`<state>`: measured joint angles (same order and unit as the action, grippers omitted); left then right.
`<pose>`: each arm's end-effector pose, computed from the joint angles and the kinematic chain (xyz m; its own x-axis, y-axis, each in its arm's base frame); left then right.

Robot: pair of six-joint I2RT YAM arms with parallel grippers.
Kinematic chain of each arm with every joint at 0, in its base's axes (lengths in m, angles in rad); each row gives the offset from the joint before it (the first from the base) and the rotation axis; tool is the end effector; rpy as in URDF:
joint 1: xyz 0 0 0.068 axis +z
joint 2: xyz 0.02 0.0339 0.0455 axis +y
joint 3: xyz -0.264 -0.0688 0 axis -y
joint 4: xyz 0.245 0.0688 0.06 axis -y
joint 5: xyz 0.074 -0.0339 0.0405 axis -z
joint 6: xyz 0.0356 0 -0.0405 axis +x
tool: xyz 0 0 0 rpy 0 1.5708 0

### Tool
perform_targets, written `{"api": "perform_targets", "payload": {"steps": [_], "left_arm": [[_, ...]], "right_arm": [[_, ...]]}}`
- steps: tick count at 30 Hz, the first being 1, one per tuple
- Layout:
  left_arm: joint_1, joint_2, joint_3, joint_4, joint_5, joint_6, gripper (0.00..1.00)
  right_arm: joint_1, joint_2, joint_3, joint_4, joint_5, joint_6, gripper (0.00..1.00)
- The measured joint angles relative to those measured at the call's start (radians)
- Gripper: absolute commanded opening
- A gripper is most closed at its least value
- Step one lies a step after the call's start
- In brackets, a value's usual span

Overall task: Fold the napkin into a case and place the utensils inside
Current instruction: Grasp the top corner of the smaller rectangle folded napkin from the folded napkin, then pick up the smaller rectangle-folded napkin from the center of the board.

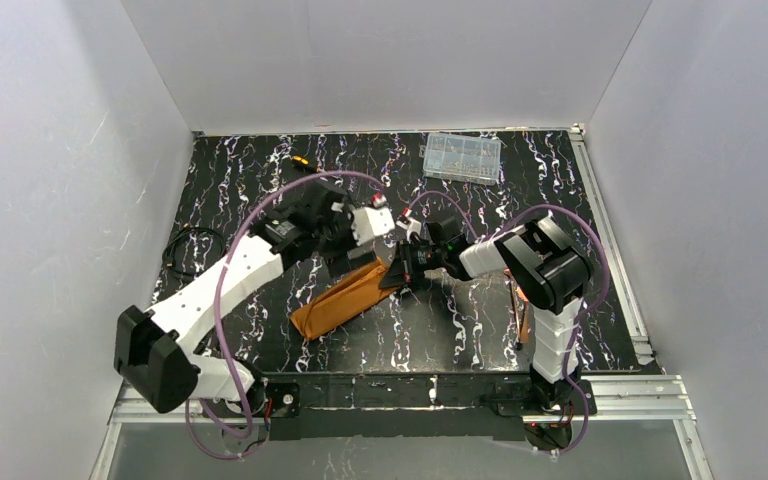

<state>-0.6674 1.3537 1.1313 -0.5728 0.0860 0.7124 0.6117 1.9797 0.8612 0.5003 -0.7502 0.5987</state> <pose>0.2274 -0.1831 0.2976 0.0095 0.8216 -0.5699 0.8690 0.2752 0.4112 0.2870 0.2309 0.1036 -0.8851 -0.1172 -0.4505 -0.4554 0.4187 0.7857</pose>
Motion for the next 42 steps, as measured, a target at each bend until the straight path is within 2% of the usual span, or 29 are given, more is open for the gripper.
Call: {"api": "perform_targets", "payload": {"steps": [2, 5, 7, 12, 14, 17, 25, 36, 42], "left_arm": [[0.028, -0.027, 0.035, 0.002, -0.028, -0.056, 0.8], [0.082, -0.047, 0.05, -0.017, 0.037, -0.022, 0.74], [0.092, -0.115, -0.066, 0.011, 0.083, 0.063, 0.74], [0.103, -0.38, -0.533, 0.027, 0.149, 0.363, 0.75], [0.126, -0.421, -0.604, 0.003, 0.167, 0.453, 0.75], [0.151, -0.426, -0.61, -0.014, 0.188, 0.557, 0.74], [0.169, -0.471, -0.658, 0.008, 0.225, 0.71, 0.71], [0.235, -0.509, -0.606, -0.219, 0.321, 0.94, 0.71], [0.245, -0.552, -0.701, -0.144, 0.323, 1.008, 0.64]], "right_arm": [[0.004, -0.006, 0.0, -0.011, 0.01, -0.013, 0.01], [0.007, -0.01, 0.003, -0.02, 0.015, -0.023, 0.01], [0.01, -0.01, 0.013, -0.036, 0.018, -0.023, 0.01], [0.021, -0.023, 0.033, -0.09, 0.058, -0.031, 0.01], [0.026, -0.035, 0.033, -0.109, 0.08, -0.035, 0.01], [0.031, -0.045, 0.034, -0.129, 0.101, -0.034, 0.01], [0.033, -0.053, 0.042, -0.159, 0.124, -0.027, 0.01], [0.035, -0.055, 0.044, -0.162, 0.127, -0.022, 0.01], [0.035, -0.055, 0.044, -0.162, 0.127, -0.017, 0.01]]}}
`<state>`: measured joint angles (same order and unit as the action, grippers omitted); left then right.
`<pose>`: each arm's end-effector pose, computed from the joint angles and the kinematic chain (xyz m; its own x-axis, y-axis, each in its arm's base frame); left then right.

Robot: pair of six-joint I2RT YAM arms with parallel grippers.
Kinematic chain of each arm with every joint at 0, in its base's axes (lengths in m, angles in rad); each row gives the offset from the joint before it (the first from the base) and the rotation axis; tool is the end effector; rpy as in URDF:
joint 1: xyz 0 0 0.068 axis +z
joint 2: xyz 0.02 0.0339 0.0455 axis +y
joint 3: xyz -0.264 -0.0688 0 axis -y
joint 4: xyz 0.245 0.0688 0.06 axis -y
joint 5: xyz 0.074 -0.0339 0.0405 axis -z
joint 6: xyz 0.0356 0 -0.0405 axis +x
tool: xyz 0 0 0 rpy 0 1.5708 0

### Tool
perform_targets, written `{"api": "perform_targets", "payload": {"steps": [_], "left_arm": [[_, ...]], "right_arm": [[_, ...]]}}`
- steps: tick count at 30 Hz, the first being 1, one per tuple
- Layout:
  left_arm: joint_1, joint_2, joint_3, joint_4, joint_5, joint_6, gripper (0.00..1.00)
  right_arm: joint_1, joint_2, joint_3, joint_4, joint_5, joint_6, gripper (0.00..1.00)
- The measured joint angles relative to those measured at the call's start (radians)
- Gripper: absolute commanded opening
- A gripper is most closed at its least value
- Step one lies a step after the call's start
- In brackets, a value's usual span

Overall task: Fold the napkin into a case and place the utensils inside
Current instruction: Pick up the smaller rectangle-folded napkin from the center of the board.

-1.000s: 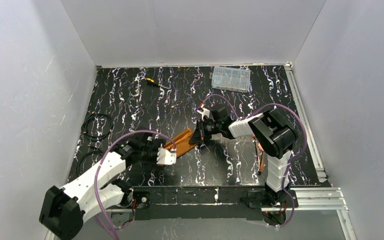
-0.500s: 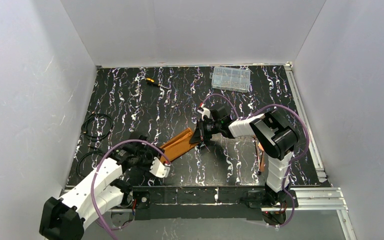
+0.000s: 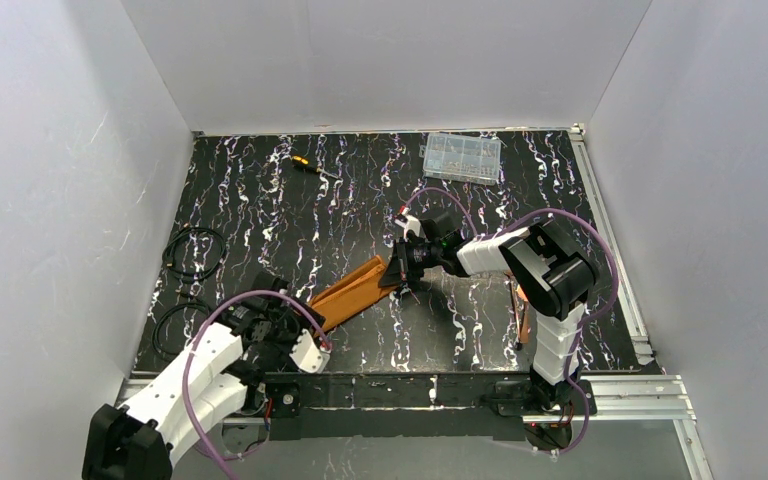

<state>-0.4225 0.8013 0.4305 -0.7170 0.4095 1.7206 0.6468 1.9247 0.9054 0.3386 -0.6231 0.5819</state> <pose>0.1182 -0.0687 0.1758 0.6592 0.6981 -0.2793 0.7174 -0.4726 0.5119 0.2835 0.2401 0.1191 -0.8874 -0.1109 -0.4474 -0.4352 0.5215 0.7339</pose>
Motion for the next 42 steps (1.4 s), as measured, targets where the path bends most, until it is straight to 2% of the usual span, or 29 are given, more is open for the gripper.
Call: {"api": "perform_targets", "payload": {"steps": [3, 9, 13, 15, 17, 18, 21, 23, 25, 26, 28, 33, 37, 38, 41, 42], "left_arm": [[0.001, 0.021, -0.032, 0.04, -0.002, 0.018, 0.6], [0.002, 0.124, -0.01, 0.108, 0.005, 0.03, 0.42], [0.003, 0.153, -0.006, 0.115, 0.015, 0.042, 0.39], [0.003, 0.153, -0.008, 0.123, 0.016, 0.043, 0.28], [0.003, 0.152, -0.017, 0.139, 0.016, 0.044, 0.07], [0.003, 0.152, -0.023, 0.145, 0.015, 0.043, 0.0], [0.003, 0.154, -0.029, 0.163, 0.014, 0.037, 0.0], [0.003, 0.151, -0.029, 0.18, 0.014, 0.008, 0.07], [0.003, 0.134, -0.029, 0.206, 0.016, -0.019, 0.08], [0.003, 0.116, -0.029, 0.216, 0.016, -0.031, 0.08], [0.003, 0.068, -0.036, 0.238, 0.018, -0.046, 0.0], [0.005, -0.043, -0.109, 0.289, 0.026, -0.073, 0.0], [0.005, -0.043, -0.092, 0.263, 0.052, -0.117, 0.0], [0.005, -0.029, -0.073, 0.241, 0.06, -0.128, 0.0], [0.005, 0.058, 0.059, 0.152, 0.105, -0.197, 0.0], [0.005, 0.088, 0.111, 0.131, 0.121, -0.228, 0.0]], "right_arm": [[0.0, 0.0, 0.0, 0.0, 0.0, 0.006, 0.01], [0.001, 0.0, 0.0, 0.0, 0.003, 0.019, 0.01], [0.001, 0.0, 0.0, 0.002, 0.005, 0.025, 0.01], [0.001, 0.001, 0.0, 0.003, 0.005, 0.027, 0.01], [0.001, 0.002, 0.0, 0.008, 0.008, 0.032, 0.01], [0.0, 0.002, 0.0, 0.01, 0.008, 0.036, 0.01], [0.001, 0.006, 0.0, 0.024, 0.007, 0.044, 0.01], [0.001, 0.009, 0.0, 0.031, 0.007, 0.048, 0.01], [0.0, 0.012, 0.0, 0.037, 0.007, 0.052, 0.01], [0.001, 0.013, 0.0, 0.039, 0.006, 0.056, 0.01], [0.001, 0.014, 0.0, 0.039, 0.007, 0.062, 0.01], [0.001, 0.014, 0.0, 0.039, 0.007, 0.069, 0.01], [0.001, 0.014, 0.0, 0.038, 0.006, 0.068, 0.01], [0.001, 0.014, 0.0, 0.037, 0.005, 0.066, 0.03], [-0.004, 0.007, 0.013, 0.01, 0.007, 0.031, 0.29], [-0.008, 0.0, 0.018, -0.006, 0.008, 0.013, 0.33]]}}
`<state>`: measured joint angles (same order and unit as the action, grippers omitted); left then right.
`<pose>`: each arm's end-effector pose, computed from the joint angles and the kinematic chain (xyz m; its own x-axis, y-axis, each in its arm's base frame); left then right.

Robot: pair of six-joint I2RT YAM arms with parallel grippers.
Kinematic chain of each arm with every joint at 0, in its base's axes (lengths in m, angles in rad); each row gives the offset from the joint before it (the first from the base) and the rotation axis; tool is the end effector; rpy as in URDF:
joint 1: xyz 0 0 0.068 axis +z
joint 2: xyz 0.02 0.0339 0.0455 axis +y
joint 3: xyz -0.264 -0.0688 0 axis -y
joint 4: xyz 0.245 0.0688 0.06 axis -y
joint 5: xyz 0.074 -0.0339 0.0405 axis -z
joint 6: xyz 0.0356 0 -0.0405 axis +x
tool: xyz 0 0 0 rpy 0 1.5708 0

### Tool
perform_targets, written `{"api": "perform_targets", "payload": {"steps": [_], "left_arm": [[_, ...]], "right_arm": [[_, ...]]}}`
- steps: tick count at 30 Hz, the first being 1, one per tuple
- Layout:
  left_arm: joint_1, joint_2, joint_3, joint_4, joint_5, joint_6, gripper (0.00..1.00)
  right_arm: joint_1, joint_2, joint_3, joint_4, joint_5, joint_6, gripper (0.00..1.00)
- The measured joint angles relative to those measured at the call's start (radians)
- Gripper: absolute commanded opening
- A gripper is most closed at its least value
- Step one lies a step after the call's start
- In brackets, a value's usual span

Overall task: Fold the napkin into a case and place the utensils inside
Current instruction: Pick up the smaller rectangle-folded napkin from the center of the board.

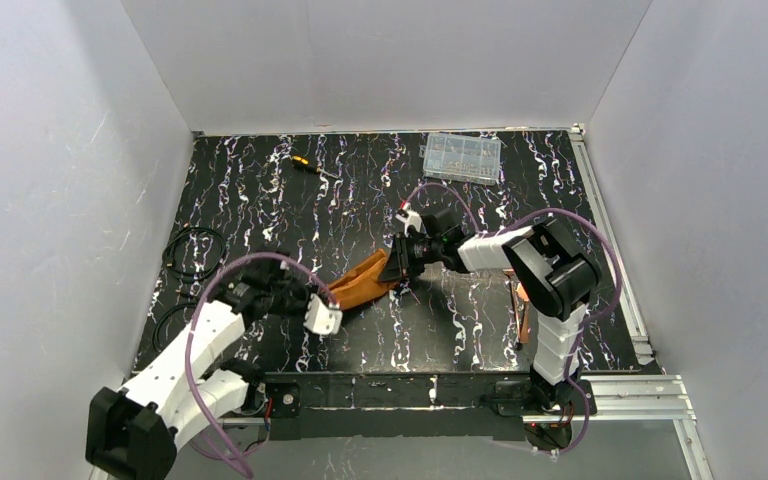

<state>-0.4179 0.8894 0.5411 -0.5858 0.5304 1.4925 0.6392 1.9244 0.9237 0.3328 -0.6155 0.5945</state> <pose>0.1451 -0.0841 0.2071 0.5656 0.6898 -0.4520 0.7815 -0.2732 0.5609 0.2888 0.2403 0.1235 -0.8884 -0.0905 -0.4501 -0.4265 0.5258 0.7360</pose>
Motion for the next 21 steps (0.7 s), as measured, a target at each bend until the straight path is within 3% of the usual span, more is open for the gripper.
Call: {"api": "perform_targets", "payload": {"steps": [8, 13, 17, 21], "left_arm": [[0.0, 0.218, 0.457, -0.213, 0.175, -0.279, 0.0], [0.0, 0.354, 0.726, -0.323, 0.389, -0.505, 0.0], [0.0, 0.394, 0.76, -0.35, 0.541, -0.675, 0.0], [0.005, 0.432, 0.691, -0.323, 0.615, -0.809, 0.0]], "right_arm": [[-0.085, -0.088, 0.183, -0.178, -0.044, -0.182, 0.34], [-0.1, -0.097, 0.302, -0.194, -0.121, -0.246, 0.32], [-0.095, -0.102, 0.274, -0.199, -0.214, -0.265, 0.31], [-0.095, -0.153, 0.16, -0.264, -0.226, -0.3, 0.29]]}}
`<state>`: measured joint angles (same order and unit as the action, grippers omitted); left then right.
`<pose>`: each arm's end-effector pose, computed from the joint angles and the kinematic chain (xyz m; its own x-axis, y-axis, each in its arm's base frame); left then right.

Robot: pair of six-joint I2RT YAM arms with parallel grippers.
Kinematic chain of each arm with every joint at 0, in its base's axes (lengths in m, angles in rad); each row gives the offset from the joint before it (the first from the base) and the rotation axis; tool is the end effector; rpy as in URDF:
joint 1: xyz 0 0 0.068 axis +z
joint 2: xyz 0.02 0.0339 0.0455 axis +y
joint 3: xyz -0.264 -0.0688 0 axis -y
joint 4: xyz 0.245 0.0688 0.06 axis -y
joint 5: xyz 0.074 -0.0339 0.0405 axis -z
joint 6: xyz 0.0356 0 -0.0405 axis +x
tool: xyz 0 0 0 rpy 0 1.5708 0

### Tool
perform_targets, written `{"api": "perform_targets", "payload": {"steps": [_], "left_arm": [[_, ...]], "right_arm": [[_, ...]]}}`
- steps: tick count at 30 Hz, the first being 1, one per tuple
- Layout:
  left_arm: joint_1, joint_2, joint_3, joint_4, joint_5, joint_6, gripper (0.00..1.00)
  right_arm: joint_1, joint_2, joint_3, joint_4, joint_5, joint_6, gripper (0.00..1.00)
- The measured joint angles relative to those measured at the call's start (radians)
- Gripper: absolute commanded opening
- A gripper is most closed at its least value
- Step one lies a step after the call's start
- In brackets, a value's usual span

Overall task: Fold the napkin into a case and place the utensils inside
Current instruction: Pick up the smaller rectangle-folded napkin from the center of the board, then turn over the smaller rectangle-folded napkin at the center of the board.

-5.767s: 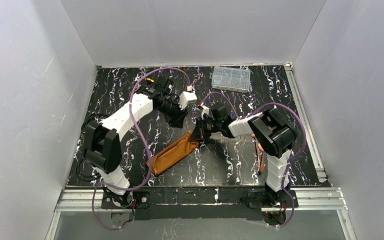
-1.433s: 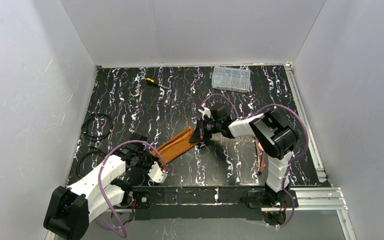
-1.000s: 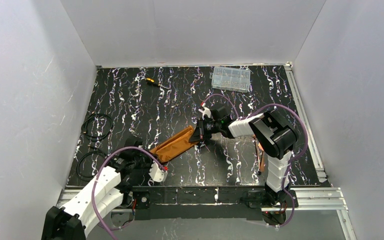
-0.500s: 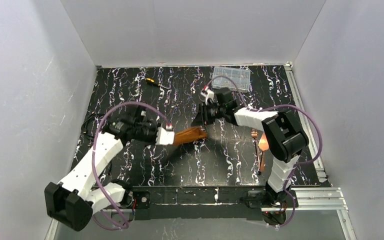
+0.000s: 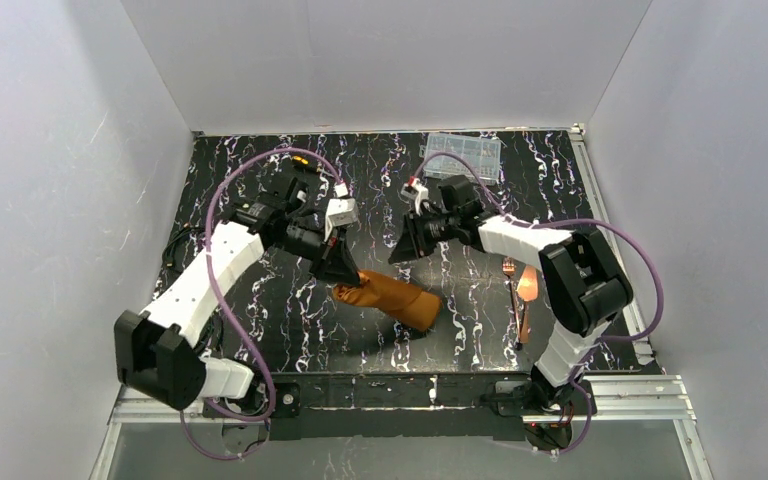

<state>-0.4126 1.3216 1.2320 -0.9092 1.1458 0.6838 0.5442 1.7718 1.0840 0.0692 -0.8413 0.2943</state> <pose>0.2181 -0.1309 0.3326 -0.2072 0.3751 -0.9035 0.9650 -0.0735 -0.2518 0.3111 0.2193 0.2063 -0.7256 -0.2131 -0.6543 -0.6836 0.3319 0.6500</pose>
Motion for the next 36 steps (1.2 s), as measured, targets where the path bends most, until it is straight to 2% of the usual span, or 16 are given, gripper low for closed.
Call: {"api": "perform_targets", "payload": {"steps": [3, 8, 12, 17, 22, 25, 26, 28, 29, 30, 31, 34, 36], "left_arm": [[0.03, 0.062, -0.079, 0.036, 0.0, -0.097, 0.0], [0.105, 0.27, -0.122, 0.106, -0.012, -0.262, 0.0], [0.159, 0.36, -0.18, 0.157, -0.018, -0.343, 0.0], [0.208, 0.402, -0.201, 0.18, -0.026, -0.358, 0.0], [0.248, 0.439, -0.209, 0.206, -0.053, -0.362, 0.0], [0.267, 0.481, -0.208, 0.206, -0.068, -0.364, 0.16], [0.271, 0.495, -0.208, 0.205, -0.077, -0.365, 0.26], [0.28, 0.508, -0.208, 0.204, -0.105, -0.367, 0.51], [0.283, 0.506, -0.208, 0.205, -0.119, -0.37, 0.59], [0.286, 0.5, -0.209, 0.21, -0.13, -0.375, 0.61], [0.29, 0.492, -0.209, 0.214, -0.141, -0.382, 0.86], [0.299, 0.451, -0.208, 0.209, -0.159, -0.388, 0.97], [0.313, 0.407, -0.2, 0.178, -0.165, -0.384, 0.99]], "right_arm": [[-0.019, -0.047, -0.067, -0.072, 0.057, -0.016, 0.29], [-0.083, -0.158, -0.101, -0.171, 0.257, -0.04, 0.28], [-0.09, -0.227, -0.101, -0.172, 0.299, -0.037, 0.28], [-0.058, -0.262, -0.183, -0.055, 0.255, 0.031, 0.28], [0.067, -0.237, -0.288, 0.083, 0.227, 0.13, 0.28], [0.129, -0.188, -0.327, 0.177, 0.201, 0.185, 0.28], [0.14, -0.168, -0.336, 0.211, 0.193, 0.206, 0.28], [0.154, -0.13, -0.344, 0.258, 0.18, 0.233, 0.28], [0.161, -0.113, -0.344, 0.276, 0.176, 0.242, 0.28], [0.167, -0.098, -0.343, 0.292, 0.173, 0.25, 0.28], [0.172, -0.083, -0.343, 0.308, 0.172, 0.256, 0.27], [0.185, -0.043, -0.343, 0.332, 0.172, 0.267, 0.27], [0.195, -0.023, -0.343, 0.341, 0.172, 0.273, 0.27]]}}
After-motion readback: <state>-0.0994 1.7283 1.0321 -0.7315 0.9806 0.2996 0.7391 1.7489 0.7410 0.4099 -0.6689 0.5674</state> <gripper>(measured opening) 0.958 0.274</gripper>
